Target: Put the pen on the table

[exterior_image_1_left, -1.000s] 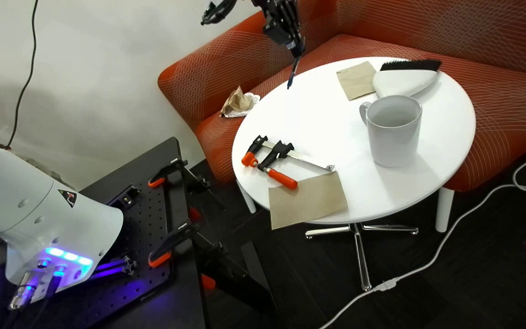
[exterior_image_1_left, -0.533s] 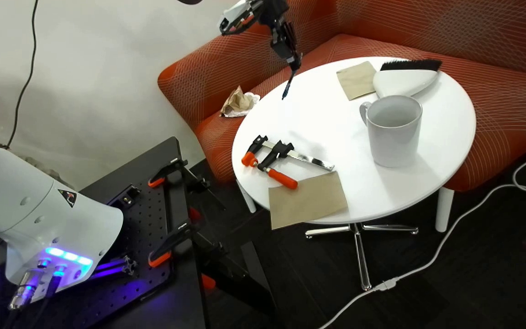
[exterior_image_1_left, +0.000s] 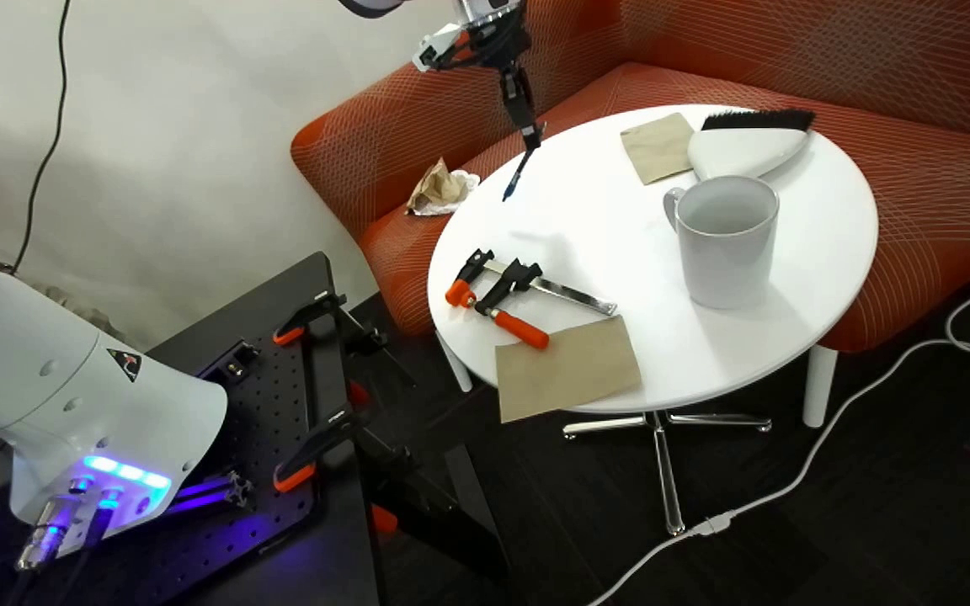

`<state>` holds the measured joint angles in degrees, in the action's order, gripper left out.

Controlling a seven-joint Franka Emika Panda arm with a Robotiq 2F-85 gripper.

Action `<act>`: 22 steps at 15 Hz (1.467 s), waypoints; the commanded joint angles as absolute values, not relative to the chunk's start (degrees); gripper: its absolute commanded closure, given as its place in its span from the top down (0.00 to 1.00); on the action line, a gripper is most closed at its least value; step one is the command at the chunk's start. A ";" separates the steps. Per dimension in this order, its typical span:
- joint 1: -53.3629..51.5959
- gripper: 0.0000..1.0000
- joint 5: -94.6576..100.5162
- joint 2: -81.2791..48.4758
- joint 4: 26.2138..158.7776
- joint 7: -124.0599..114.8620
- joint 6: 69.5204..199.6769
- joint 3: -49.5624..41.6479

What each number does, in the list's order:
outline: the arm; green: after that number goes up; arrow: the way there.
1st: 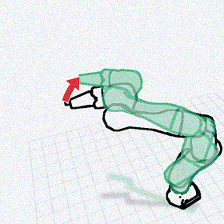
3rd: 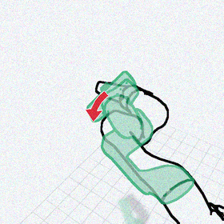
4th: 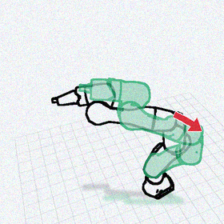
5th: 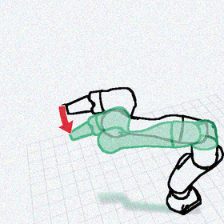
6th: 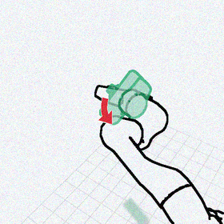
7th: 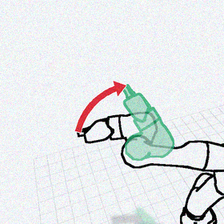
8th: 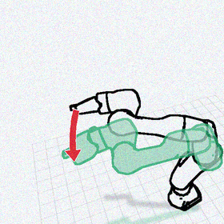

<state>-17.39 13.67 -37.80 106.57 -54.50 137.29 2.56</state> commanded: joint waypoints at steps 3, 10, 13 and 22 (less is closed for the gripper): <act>-18.78 0.54 10.99 -40.38 102.15 -49.29 134.05 2.15; -18.94 1.00 9.76 -40.94 100.81 -48.60 133.85 1.76; -18.87 1.00 9.54 -40.97 100.49 -48.62 133.76 1.66; -19.62 1.00 9.90 -40.62 101.86 -50.08 136.01 0.74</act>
